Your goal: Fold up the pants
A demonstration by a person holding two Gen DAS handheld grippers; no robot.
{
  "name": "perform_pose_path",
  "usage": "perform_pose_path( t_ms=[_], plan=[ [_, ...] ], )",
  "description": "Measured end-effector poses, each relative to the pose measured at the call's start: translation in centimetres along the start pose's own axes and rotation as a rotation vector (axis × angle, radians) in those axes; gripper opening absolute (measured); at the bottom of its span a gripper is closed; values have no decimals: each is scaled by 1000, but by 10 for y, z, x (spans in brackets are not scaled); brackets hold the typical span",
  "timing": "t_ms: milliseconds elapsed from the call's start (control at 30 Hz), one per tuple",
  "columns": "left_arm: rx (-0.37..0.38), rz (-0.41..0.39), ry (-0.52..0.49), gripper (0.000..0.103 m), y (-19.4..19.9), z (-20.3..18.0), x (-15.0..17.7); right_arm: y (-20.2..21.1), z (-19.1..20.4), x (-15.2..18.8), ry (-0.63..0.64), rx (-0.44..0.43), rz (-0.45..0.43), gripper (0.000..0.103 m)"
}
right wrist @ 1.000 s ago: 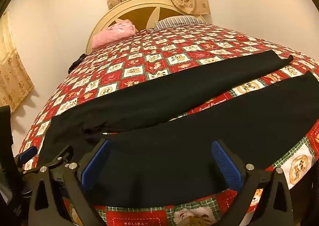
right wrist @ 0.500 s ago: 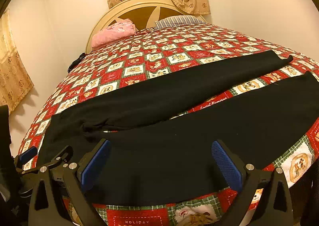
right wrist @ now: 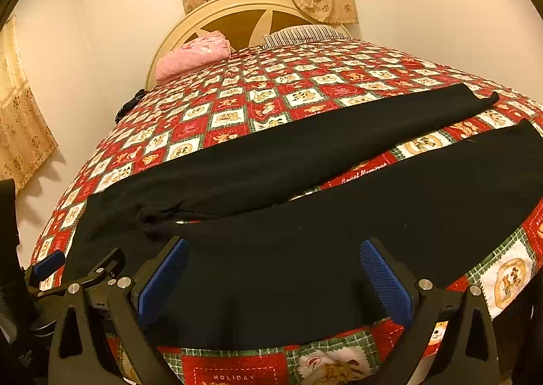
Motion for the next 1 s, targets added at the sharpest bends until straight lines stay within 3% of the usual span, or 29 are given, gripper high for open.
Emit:
perform_pose_path(
  t_ms=[1000],
  plan=[
    [1, 7, 0, 103, -2, 3, 0, -6, 6, 7, 8, -2, 15, 102]
  ],
)
Point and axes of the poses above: each gripper's, at about its wrist camera, not at the fingertips, and y roughly against the way its jaws point, z to its left, x to its underside, the point moved 9 cm from there along -y, roughly the way its jaws point, and after that the axes turned 12 degrees about -z, right-handed, at the moved point
